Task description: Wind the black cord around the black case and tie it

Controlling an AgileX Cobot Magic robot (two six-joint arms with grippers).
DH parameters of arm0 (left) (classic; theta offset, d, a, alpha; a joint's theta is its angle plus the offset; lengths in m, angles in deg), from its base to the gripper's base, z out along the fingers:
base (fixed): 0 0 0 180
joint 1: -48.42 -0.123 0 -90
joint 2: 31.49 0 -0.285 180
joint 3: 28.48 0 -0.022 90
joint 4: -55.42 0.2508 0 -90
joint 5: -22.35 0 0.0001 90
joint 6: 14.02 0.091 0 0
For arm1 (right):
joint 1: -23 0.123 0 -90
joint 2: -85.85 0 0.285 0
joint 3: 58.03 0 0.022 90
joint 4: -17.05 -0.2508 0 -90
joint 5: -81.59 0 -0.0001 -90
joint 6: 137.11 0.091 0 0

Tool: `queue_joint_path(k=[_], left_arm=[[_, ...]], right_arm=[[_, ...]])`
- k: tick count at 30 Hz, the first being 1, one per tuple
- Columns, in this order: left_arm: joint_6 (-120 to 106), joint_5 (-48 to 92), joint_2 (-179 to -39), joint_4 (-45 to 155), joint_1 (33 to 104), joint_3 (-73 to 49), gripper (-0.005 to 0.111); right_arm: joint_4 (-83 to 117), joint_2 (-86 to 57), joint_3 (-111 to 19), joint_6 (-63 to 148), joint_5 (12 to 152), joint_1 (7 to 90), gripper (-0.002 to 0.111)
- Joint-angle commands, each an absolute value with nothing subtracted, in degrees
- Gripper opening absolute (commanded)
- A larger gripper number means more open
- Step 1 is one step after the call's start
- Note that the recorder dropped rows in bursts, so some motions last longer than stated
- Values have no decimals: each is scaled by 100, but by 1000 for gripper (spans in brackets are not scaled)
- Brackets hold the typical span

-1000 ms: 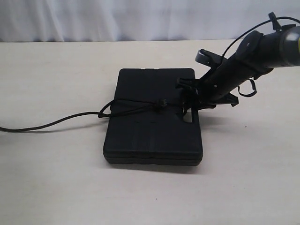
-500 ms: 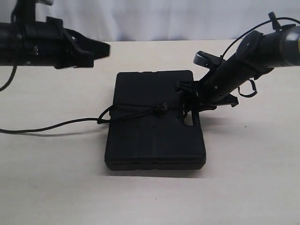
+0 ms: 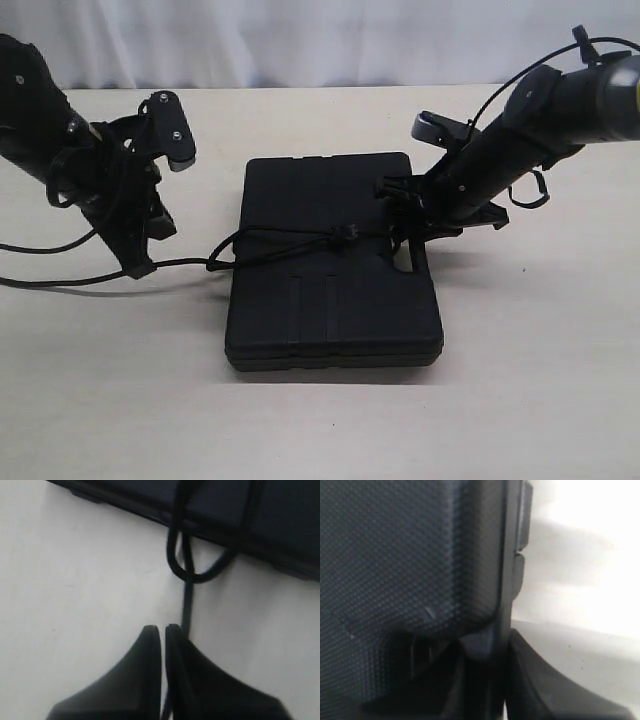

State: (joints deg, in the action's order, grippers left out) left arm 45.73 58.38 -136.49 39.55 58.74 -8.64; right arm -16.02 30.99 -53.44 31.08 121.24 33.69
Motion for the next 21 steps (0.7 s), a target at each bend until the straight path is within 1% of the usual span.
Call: queue_joint_path(k=[1,4,7,10,15,21], left_arm=[[4689,5305,-13763,4111,5915,-860,23],[4838,5341,-13889,4105,5915,-860,38],[5016,5501,-14008,4105,5915,-860,45],[5616,5741,-14075,3931,5915,-860,46],[7042,5936,-14129,3069,5915,-860,46],[7096,5657,-14465,2905,5915,-860,46]], right_arm=[[-1615,3028,-5380,2928,12341,3349,4],[-1615,3028,-5380,2896,12341,3349,4],[-1615,3028,-5380,2896,12341,3349,4],[-1615,3028,-5380,2896,12341,3349,4],[-1485,3028,-5380,2898,12343,3349,4],[-1487,3028,-5380,2898,12354,3349,4]])
